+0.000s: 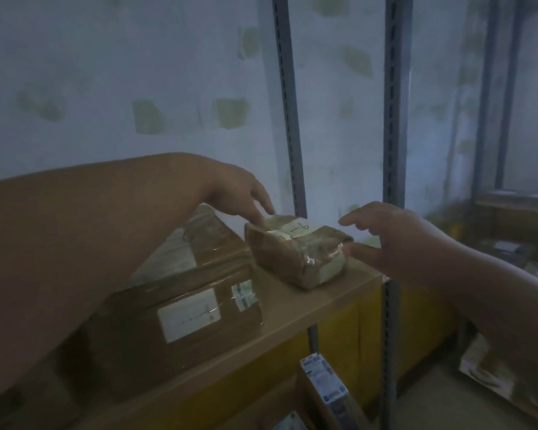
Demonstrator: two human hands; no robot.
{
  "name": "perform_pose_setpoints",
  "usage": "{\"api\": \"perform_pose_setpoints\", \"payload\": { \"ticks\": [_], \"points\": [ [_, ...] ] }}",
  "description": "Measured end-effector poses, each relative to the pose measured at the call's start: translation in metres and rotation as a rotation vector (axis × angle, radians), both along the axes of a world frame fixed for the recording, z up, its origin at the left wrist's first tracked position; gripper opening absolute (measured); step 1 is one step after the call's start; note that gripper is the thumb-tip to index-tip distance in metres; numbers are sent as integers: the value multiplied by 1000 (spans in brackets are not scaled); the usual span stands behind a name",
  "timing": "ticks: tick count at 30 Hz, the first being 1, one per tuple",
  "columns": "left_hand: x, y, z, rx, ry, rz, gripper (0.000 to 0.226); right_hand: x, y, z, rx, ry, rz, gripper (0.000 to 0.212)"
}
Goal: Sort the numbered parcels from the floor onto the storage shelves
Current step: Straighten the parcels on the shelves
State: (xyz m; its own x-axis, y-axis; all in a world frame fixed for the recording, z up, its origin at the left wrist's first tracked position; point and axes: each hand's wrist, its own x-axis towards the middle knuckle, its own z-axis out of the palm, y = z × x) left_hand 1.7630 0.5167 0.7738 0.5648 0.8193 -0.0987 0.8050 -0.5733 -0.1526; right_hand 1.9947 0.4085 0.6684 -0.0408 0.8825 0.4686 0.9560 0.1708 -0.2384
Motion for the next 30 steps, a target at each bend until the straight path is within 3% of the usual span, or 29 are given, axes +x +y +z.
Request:
{"api": "perform_pose_setpoints", "payload": {
  "ticks": [6, 13, 30],
  "points": [
    [33, 36, -7, -51, 295, 78, 49, 15, 35, -18, -62, 44, 119, 52],
    [48, 63, -19, -90, 398, 122, 56, 22, 53, -23, -133, 123, 118, 41],
    [34, 75, -34, -108, 305, 26, 56, 12, 43, -25, -100, 166, 118, 38]
  ]
}}
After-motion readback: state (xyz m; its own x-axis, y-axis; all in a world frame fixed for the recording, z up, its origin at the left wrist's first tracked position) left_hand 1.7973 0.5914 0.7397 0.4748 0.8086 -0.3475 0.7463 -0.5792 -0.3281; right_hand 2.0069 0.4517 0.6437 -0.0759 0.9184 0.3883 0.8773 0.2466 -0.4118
